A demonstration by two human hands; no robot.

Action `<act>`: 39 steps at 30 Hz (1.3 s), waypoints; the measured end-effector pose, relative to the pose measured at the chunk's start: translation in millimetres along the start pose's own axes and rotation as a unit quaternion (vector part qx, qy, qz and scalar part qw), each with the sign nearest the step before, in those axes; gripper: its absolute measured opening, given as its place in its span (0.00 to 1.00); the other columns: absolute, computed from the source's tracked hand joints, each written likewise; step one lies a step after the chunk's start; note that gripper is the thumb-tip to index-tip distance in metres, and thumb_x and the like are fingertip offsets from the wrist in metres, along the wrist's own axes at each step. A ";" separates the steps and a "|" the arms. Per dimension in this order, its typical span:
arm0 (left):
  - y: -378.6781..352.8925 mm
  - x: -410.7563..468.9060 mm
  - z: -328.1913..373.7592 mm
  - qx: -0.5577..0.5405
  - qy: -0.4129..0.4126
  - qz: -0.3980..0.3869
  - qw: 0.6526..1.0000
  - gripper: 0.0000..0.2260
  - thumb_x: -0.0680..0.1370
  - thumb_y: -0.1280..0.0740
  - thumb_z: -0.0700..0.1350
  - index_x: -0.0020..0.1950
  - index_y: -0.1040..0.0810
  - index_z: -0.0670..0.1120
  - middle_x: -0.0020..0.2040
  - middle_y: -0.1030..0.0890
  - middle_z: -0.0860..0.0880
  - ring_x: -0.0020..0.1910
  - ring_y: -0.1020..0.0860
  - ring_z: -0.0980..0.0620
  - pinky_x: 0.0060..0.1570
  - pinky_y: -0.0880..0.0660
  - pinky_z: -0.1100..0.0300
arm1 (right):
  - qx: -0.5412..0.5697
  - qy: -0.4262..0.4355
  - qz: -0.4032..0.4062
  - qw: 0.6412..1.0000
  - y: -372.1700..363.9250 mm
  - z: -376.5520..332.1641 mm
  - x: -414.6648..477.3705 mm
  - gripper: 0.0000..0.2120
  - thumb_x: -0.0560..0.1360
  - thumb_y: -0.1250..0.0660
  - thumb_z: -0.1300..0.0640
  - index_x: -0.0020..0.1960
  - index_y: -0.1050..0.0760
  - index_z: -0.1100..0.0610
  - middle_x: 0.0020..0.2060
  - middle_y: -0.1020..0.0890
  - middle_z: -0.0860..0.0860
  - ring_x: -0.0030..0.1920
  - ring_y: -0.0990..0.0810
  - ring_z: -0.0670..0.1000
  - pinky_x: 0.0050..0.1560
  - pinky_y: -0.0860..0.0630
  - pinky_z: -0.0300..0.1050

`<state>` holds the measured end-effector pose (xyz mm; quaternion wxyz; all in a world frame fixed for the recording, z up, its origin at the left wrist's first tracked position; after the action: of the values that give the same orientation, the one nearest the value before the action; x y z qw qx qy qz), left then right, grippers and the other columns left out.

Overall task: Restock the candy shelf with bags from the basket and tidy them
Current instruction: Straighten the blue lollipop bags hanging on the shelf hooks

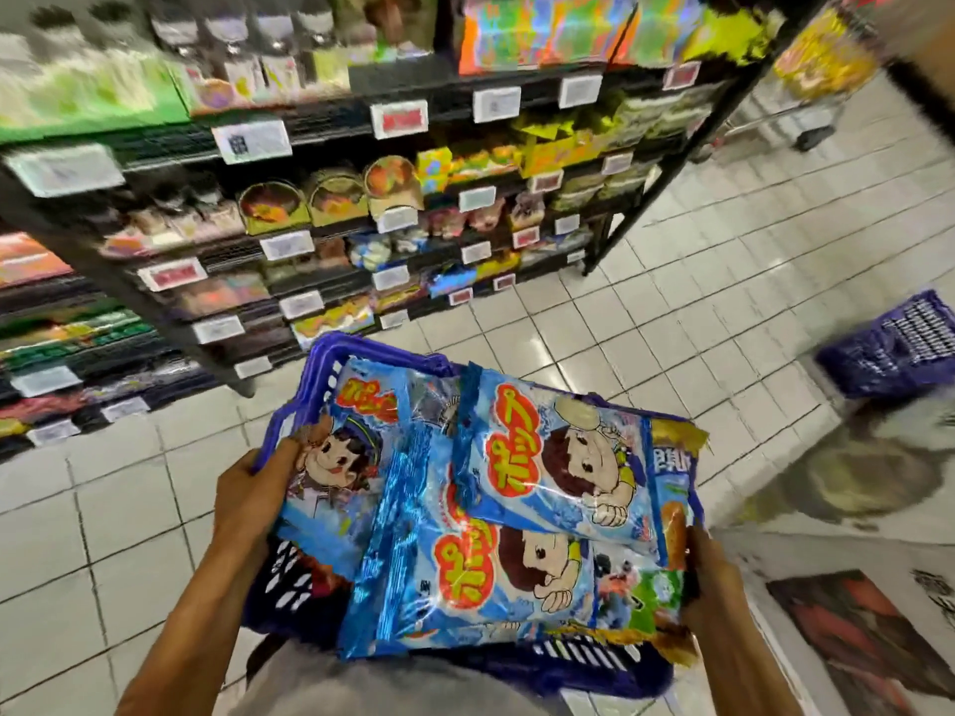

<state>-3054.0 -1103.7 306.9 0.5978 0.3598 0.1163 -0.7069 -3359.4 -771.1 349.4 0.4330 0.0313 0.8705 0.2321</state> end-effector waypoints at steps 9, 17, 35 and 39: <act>-75.4 71.0 23.2 -0.073 0.095 0.063 0.991 0.16 0.71 0.25 0.53 0.49 0.16 0.41 0.45 0.15 0.38 0.47 0.17 0.39 0.54 0.21 0.40 | -0.102 -0.010 -0.043 0.994 -108.2 -142.8 92.7 0.18 0.77 0.37 0.46 0.53 0.21 0.61 0.49 0.18 0.63 0.43 0.21 0.63 0.45 0.20 0.58; -141.7 137.7 -2.3 -0.089 0.145 0.125 0.977 0.24 0.69 0.28 0.62 0.51 0.16 0.43 0.45 0.15 0.39 0.47 0.16 0.40 0.54 0.22 0.39 | -0.184 -0.024 -0.110 0.976 -214.7 -211.6 214.6 0.12 0.79 0.37 0.52 0.44 0.26 0.61 0.34 0.20 0.58 0.29 0.21 0.58 0.29 0.24 0.45; -286.0 370.5 -173.6 -0.141 0.238 0.221 0.935 0.17 0.74 0.28 0.54 0.47 0.18 0.40 0.41 0.17 0.42 0.34 0.19 0.49 0.33 0.21 0.58 | -0.322 -0.028 -0.164 0.932 -483.3 -185.2 469.4 0.13 0.78 0.41 0.55 0.36 0.31 0.56 0.32 0.30 0.52 0.29 0.34 0.50 0.32 0.36 0.42; -298.0 409.9 -221.1 -0.124 0.215 0.207 0.946 0.13 0.77 0.31 0.51 0.42 0.19 0.41 0.33 0.17 0.48 0.34 0.20 0.48 0.33 0.22 0.61 | -0.298 -0.061 -0.177 0.936 -510.4 -161.6 504.6 0.08 0.71 0.42 0.54 0.33 0.34 0.52 0.18 0.29 0.46 0.15 0.35 0.46 0.19 0.42 0.28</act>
<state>-3259.9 -1207.4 -195.7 0.7320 0.4421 0.2514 -0.4532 -3723.3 -1157.5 -160.0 0.5092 -0.2394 0.7248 0.3976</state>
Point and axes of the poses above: each hand's wrist, its own x-axis towards the middle knuckle, its own y-axis out of the back of the hand, z = x × y, the point moved 1 cm from there along x, towards the middle knuckle
